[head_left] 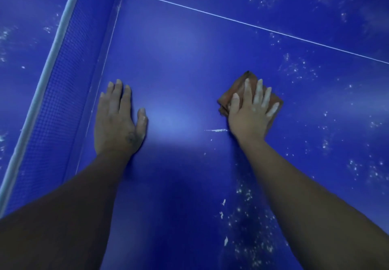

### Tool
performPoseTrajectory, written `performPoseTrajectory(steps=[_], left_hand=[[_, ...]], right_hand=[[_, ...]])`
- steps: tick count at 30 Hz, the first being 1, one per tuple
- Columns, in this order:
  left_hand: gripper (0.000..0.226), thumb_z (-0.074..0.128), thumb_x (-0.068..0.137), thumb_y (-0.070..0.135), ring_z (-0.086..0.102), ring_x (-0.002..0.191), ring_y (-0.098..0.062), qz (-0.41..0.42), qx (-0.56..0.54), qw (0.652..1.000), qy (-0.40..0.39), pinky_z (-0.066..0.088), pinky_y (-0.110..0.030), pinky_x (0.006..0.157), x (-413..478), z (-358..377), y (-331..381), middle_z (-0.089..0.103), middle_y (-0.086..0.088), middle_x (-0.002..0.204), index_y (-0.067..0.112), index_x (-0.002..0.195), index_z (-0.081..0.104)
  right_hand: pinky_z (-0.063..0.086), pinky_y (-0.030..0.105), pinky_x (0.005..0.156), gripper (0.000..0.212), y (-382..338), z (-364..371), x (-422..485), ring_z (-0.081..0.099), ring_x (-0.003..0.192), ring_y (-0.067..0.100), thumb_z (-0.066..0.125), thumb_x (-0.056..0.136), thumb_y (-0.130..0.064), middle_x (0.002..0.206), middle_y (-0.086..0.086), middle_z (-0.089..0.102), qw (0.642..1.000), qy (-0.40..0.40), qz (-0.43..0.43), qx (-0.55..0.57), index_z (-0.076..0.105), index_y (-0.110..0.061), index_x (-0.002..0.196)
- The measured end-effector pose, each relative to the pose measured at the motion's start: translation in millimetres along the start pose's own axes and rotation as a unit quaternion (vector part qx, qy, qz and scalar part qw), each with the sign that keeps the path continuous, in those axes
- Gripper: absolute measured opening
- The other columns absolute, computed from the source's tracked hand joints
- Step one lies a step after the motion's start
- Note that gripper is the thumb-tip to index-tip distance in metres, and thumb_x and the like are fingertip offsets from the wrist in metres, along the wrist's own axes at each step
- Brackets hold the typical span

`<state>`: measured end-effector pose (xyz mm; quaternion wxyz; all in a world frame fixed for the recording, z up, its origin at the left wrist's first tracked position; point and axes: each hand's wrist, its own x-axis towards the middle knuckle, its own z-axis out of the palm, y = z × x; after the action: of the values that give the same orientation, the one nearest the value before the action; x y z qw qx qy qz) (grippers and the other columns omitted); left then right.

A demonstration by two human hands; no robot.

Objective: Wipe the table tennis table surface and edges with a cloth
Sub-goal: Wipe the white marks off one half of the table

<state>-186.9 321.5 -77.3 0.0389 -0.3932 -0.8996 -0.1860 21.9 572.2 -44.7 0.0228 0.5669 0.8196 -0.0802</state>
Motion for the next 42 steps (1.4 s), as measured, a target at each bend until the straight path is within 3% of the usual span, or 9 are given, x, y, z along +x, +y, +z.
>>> performPoseTrajectory(steps=[9, 14, 19, 21, 24, 29, 34, 38, 42], left_hand=[[0.059, 0.04, 0.115, 0.031, 0.027, 0.165, -0.042, -0.032, -0.004, 0.999, -0.012, 0.022, -0.06, 0.134, -71.8, -14.7, 21.4, 0.035, -0.021, 0.174, -0.003, 0.162, 0.043], [0.066, 0.036, 0.114, 0.046, 0.014, 0.17, -0.033, -0.086, 0.046, 0.995, -0.021, 0.012, -0.056, 0.137, -159.1, -25.6, 43.6, 0.018, -0.008, 0.183, 0.016, 0.172, 0.031], [0.066, 0.037, 0.113, 0.05, 0.013, 0.17, -0.03, -0.102, 0.058, 0.993, -0.026, 0.014, -0.056, 0.137, -161.7, -24.6, 42.5, 0.018, -0.005, 0.183, 0.019, 0.171, 0.035], [0.065, 0.038, 0.113, 0.049, 0.013, 0.17, -0.03, -0.103, 0.051, 0.993, -0.027, 0.016, -0.058, 0.136, -162.7, -25.8, 43.6, 0.019, -0.006, 0.182, 0.018, 0.17, 0.037], [0.064, 0.041, 0.113, 0.047, 0.014, 0.17, -0.031, -0.103, 0.035, 0.994, -0.025, 0.015, -0.058, 0.136, -161.5, -27.2, 42.2, 0.021, -0.006, 0.182, 0.017, 0.169, 0.039], [0.064, 0.04, 0.113, 0.047, 0.013, 0.17, -0.03, -0.115, 0.025, 0.993, -0.031, 0.013, -0.058, 0.136, -159.3, -30.2, 45.5, 0.022, -0.007, 0.182, 0.017, 0.169, 0.04], [0.064, 0.043, 0.112, 0.045, 0.012, 0.17, -0.029, -0.122, 0.02, 0.992, -0.033, 0.014, -0.057, 0.136, -157.8, -33.5, 49.1, 0.022, -0.007, 0.182, 0.017, 0.169, 0.04], [0.063, 0.043, 0.112, 0.043, 0.011, 0.17, -0.029, -0.128, 0.024, 0.991, -0.041, 0.014, -0.058, 0.136, -157.1, -36.5, 50.8, 0.022, -0.007, 0.182, 0.018, 0.169, 0.039], [0.063, 0.046, 0.112, 0.041, 0.012, 0.17, -0.029, -0.127, 0.025, 0.991, -0.04, 0.011, -0.056, 0.137, -156.1, -38.2, 53.9, 0.024, -0.008, 0.181, 0.017, 0.169, 0.04]], right_hand=[[0.006, 0.066, 0.13, 0.062, -4.0, 13.8, -72.4, 0.007, 0.168, 0.027, 0.032, 0.111, -0.056, 0.18, -0.002, 0.014, 0.949, -0.018, -0.315, -0.021, 0.033, -0.033, 0.168], [0.0, 0.065, 0.131, 0.063, 55.4, -2.9, -47.0, 0.0, 0.168, 0.025, 0.029, 0.112, -0.056, 0.181, -0.004, 0.006, 0.979, -0.028, -0.2, -0.041, 0.023, -0.034, 0.171], [-0.006, 0.066, 0.13, 0.066, 15.3, 0.5, -57.5, -0.009, 0.167, 0.029, 0.021, 0.111, -0.057, 0.182, 0.0, -0.005, 0.998, -0.033, -0.058, -0.007, 0.012, -0.033, 0.173], [-0.004, 0.067, 0.129, 0.067, -12.2, 7.8, -72.0, -0.007, 0.167, 0.031, 0.022, 0.111, -0.056, 0.182, 0.002, -0.003, 0.997, -0.022, -0.077, -0.002, 0.013, -0.033, 0.173], [0.0, 0.067, 0.13, 0.062, -31.8, 21.4, -103.6, 0.006, 0.167, 0.033, 0.031, 0.113, -0.052, 0.181, 0.004, 0.012, 0.975, 0.005, -0.222, 0.004, 0.027, -0.031, 0.171], [0.007, 0.067, 0.13, 0.06, 27.5, 25.0, -111.9, 0.006, 0.168, 0.028, 0.035, 0.113, -0.055, 0.181, -0.001, 0.013, 0.916, -0.016, -0.401, -0.011, 0.033, -0.032, 0.168], [0.008, 0.068, 0.129, 0.061, 104.2, 3.4, -84.3, 0.004, 0.168, 0.028, 0.028, 0.113, -0.054, 0.181, 0.0, 0.009, 0.96, -0.014, -0.275, -0.057, 0.03, -0.03, 0.169], [0.005, 0.071, 0.129, 0.064, 66.1, 4.9, -92.0, 0.003, 0.167, 0.033, 0.027, 0.112, -0.054, 0.181, 0.004, 0.009, 0.987, -0.008, -0.156, -0.039, 0.024, -0.028, 0.171], [0.004, 0.07, 0.129, 0.061, 8.7, 26.2, -132.0, 0.008, 0.167, 0.034, 0.035, 0.112, -0.051, 0.18, 0.006, 0.016, 0.964, 0.01, -0.267, 0.009, 0.032, -0.028, 0.169]])
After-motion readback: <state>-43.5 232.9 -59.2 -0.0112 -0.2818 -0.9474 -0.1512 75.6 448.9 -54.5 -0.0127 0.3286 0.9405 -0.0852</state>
